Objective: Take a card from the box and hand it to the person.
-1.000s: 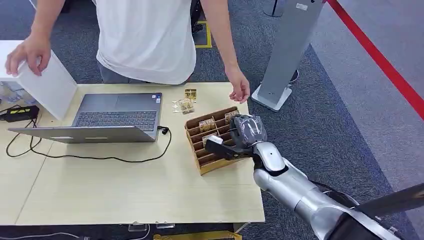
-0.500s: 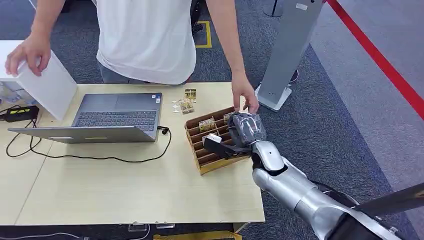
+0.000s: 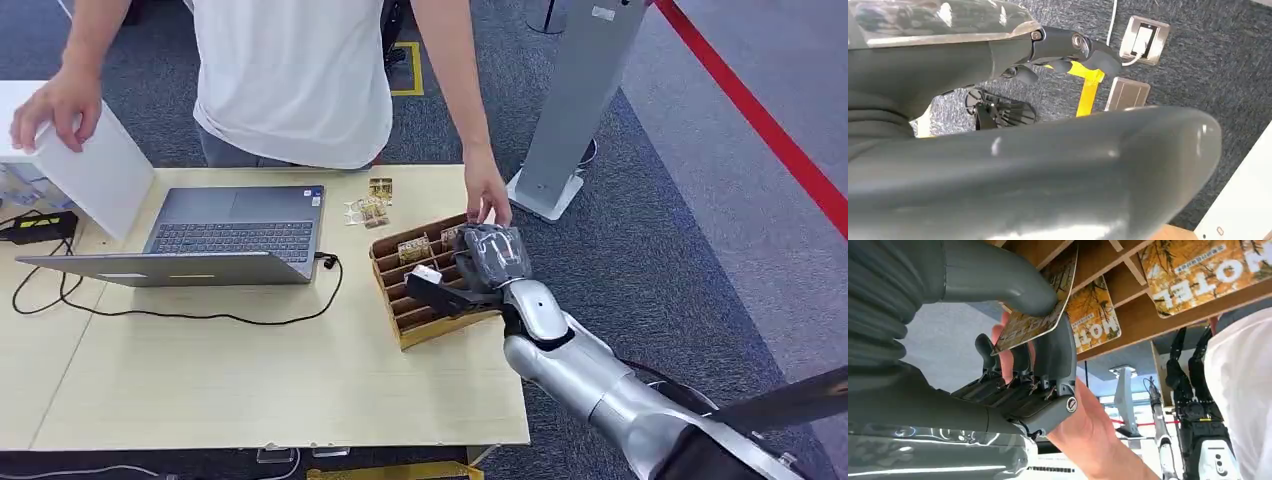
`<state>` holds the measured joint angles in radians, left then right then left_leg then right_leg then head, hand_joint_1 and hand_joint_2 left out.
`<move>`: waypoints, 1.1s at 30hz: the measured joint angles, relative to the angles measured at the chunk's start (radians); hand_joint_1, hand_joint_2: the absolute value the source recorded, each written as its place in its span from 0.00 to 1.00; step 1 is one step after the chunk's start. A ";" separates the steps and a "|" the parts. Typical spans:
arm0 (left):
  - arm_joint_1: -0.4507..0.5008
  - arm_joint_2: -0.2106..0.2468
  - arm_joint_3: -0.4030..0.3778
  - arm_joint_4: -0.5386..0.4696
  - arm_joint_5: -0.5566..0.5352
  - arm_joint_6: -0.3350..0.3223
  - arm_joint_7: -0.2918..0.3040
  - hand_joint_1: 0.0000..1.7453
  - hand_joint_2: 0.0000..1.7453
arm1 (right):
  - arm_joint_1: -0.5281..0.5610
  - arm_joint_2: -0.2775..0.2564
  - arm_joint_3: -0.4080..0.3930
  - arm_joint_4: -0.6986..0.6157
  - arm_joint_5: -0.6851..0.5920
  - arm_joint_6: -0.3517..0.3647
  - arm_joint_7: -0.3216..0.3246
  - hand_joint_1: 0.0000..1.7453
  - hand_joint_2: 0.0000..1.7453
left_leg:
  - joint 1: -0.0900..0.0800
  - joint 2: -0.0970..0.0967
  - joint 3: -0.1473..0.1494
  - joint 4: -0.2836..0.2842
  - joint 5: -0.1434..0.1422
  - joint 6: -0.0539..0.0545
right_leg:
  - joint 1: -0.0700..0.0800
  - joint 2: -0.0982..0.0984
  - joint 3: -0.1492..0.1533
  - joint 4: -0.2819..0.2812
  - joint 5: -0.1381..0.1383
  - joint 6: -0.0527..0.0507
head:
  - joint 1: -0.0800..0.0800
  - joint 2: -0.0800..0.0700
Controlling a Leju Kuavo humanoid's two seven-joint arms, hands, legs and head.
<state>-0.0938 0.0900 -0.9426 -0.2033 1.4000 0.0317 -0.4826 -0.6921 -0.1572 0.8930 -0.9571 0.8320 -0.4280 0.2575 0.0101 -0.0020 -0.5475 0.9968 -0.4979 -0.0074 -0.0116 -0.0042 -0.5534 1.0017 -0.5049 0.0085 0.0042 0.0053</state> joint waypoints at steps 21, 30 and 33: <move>0.003 0.004 0.000 0.000 0.020 0.008 0.008 0.00 0.00 | 0.045 -0.101 -0.068 -0.463 0.151 -0.052 0.085 0.75 1.00 | 0.000 0.000 0.000 0.000 0.000 0.000 | 0.000 0.000 0.000 0.000 0.000 0.000 | 0.000 0.000; 0.002 0.005 0.000 0.000 0.012 -0.003 0.008 0.00 0.00 | 0.088 -0.108 -0.094 -0.522 0.155 -0.042 0.065 0.62 1.00 | 0.000 0.000 0.000 0.000 0.000 0.000 | 0.000 0.000 -0.001 0.000 0.000 0.000 | 0.000 0.000; 0.002 0.005 0.000 0.000 0.019 -0.011 0.010 0.00 0.00 | 0.097 -0.110 -0.100 -0.523 0.153 -0.040 0.056 0.61 1.00 | 0.000 0.000 0.000 0.000 0.000 0.000 | 0.000 0.000 0.000 0.000 0.000 0.000 | 0.000 0.000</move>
<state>-0.0914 0.0954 -0.9422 -0.2033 1.4191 0.0210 -0.4730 -0.5948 -0.2670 0.7931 -1.4797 0.9846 -0.4684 0.3132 0.0101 -0.0019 -0.5477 0.9968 -0.4980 -0.0074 -0.0116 -0.0041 -0.5538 1.0016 -0.5049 0.0086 0.0042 0.0053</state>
